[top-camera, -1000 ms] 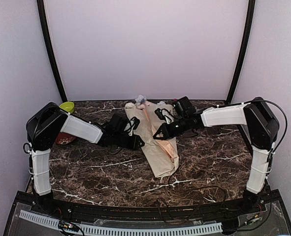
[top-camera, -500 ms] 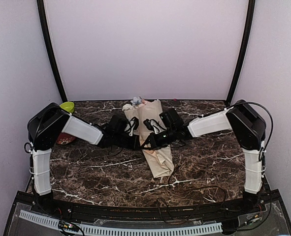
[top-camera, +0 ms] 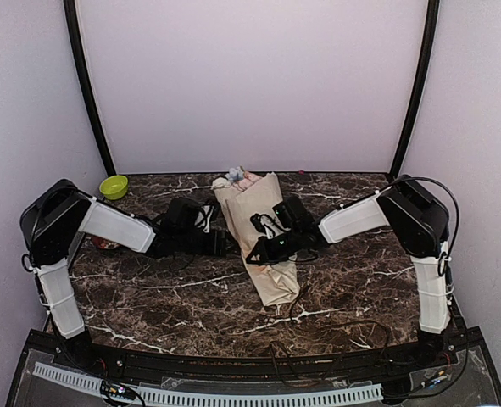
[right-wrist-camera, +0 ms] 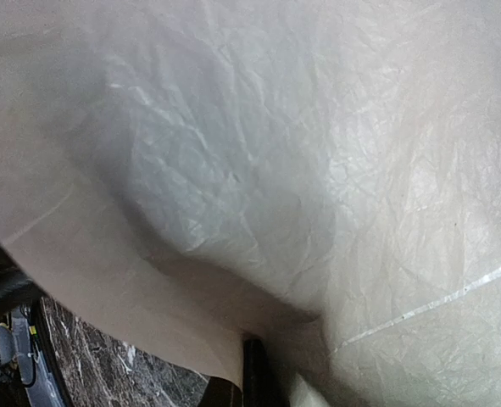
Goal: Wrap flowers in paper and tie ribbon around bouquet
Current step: Fold the two-thirds-folded wrapping paper at the center of the board, then press the fold line on the folded bouquet.
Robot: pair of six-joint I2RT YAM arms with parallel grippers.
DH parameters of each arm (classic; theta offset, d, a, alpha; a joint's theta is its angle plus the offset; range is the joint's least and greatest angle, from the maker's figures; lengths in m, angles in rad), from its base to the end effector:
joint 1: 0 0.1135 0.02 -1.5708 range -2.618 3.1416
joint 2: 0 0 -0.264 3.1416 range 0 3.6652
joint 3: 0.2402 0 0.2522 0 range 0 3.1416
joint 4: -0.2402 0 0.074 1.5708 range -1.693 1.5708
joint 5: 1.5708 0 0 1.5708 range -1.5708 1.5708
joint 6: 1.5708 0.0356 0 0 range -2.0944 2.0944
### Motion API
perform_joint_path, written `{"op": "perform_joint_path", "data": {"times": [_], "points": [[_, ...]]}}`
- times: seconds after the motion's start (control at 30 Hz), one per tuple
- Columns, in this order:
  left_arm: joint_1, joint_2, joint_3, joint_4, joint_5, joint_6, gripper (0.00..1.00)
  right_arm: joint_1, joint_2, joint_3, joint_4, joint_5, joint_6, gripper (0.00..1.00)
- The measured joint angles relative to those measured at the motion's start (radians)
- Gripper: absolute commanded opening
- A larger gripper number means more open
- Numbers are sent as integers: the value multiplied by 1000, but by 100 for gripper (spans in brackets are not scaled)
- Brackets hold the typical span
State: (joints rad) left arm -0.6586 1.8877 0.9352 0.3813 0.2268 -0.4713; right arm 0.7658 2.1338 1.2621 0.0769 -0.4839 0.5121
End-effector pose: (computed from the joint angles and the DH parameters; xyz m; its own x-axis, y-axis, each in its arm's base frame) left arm 0.2992 -0.2417 0.1408 -0.7196 -0.0025 -0.6943 0.4705 0.7337 -0.4903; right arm 0.3045 0.3158 0.1126 -0.8642 -0.2292 -0.4479 -0.4875 0.6017 0.6327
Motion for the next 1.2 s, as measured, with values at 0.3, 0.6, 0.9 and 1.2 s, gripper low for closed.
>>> {"op": "perform_joint_path", "data": {"times": [0.3,0.6,0.9,1.2], "points": [[6,-163,-66,92,23,44,83,0,2,4,0,10,-1,0],[6,-19,93,-46,-77,22,74,1,2,8,-4,21,-5,0],[6,-1,101,-74,-123,29,42,13,2,24,-31,51,-36,0],[6,47,128,-69,-121,45,0,23,-1,68,-105,73,-109,30]]}}
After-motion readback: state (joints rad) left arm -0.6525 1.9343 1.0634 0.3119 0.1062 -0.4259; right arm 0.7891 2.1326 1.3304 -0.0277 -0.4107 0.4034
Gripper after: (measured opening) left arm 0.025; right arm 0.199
